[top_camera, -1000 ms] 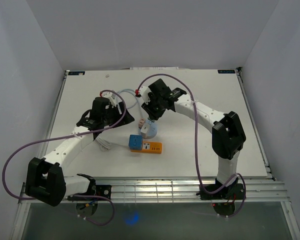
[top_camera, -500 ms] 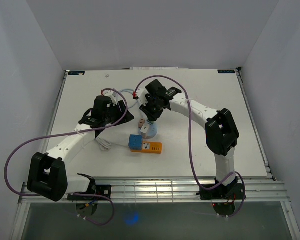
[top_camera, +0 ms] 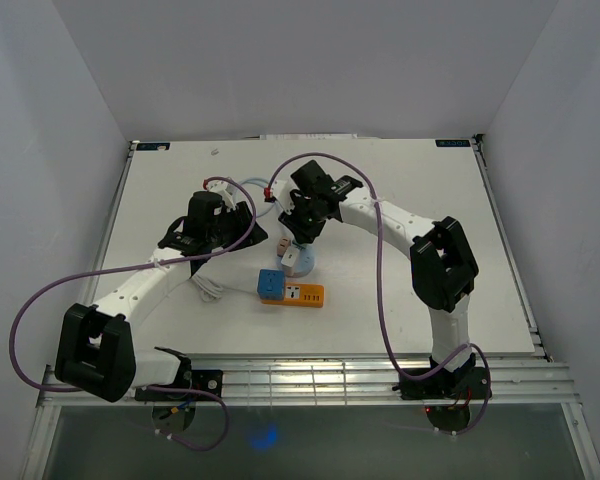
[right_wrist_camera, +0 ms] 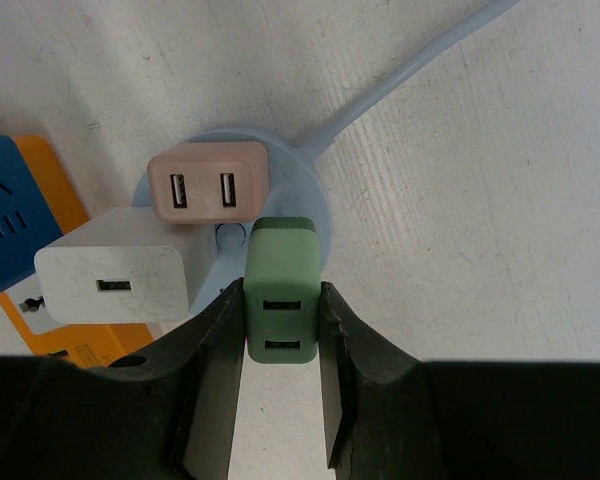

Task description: Insert the plug

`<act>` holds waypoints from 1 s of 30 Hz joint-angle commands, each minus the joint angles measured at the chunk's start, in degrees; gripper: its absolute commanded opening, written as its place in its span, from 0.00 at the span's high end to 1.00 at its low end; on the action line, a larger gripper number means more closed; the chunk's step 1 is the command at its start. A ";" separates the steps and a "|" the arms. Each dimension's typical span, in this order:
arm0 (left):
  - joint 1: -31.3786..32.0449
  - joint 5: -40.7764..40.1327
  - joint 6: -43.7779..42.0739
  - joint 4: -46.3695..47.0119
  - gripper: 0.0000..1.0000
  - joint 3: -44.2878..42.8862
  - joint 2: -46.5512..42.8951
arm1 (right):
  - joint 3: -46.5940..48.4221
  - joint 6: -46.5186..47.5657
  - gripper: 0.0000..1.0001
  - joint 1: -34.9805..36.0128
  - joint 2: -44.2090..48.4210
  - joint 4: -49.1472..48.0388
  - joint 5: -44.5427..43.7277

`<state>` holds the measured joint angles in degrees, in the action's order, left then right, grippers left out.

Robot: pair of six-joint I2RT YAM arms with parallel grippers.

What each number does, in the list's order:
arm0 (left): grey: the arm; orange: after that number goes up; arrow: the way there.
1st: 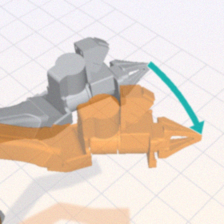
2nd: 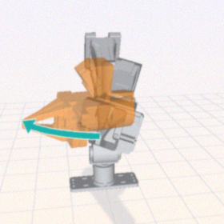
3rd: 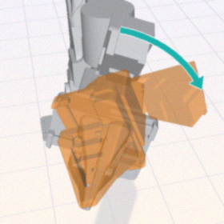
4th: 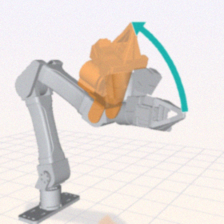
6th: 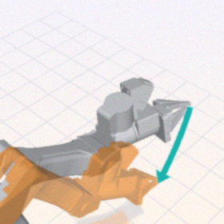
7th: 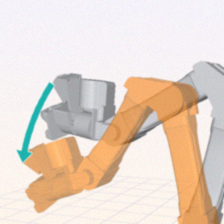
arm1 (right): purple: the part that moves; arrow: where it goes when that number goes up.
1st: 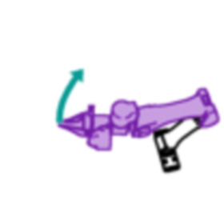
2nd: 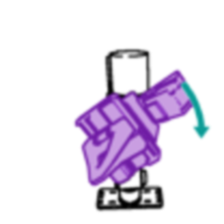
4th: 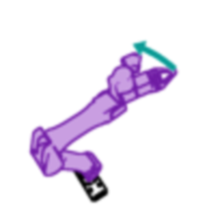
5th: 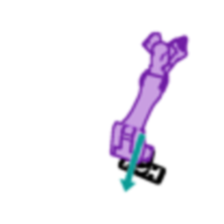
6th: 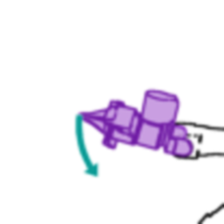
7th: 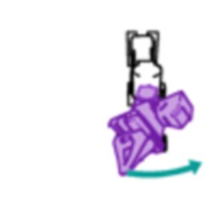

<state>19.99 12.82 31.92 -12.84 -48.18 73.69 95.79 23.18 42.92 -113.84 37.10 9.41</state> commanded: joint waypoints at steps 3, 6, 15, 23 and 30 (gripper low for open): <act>-0.21 0.36 -1.07 0.01 0.43 -1.83 -1.71 | 0.01 2.04 0.92 0.68 -0.41 -1.77 0.52; -0.21 0.36 -1.25 -0.08 0.43 -1.83 -1.88 | 0.28 2.31 0.92 0.94 -0.68 -1.24 -0.09; -0.21 0.63 -1.34 -0.25 0.45 -1.83 -1.97 | -0.16 2.66 0.92 1.38 -1.47 -0.98 -0.62; -0.21 0.54 -1.69 -0.52 0.46 -1.65 -2.50 | 0.98 3.27 0.92 2.08 -2.88 1.04 -4.83; -0.21 0.63 -1.95 -0.61 0.47 -1.83 -2.32 | 0.10 3.98 0.92 2.08 -1.74 1.83 -6.33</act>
<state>19.99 12.88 30.83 -13.39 -48.18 73.38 95.88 26.09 45.04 -114.76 37.17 5.19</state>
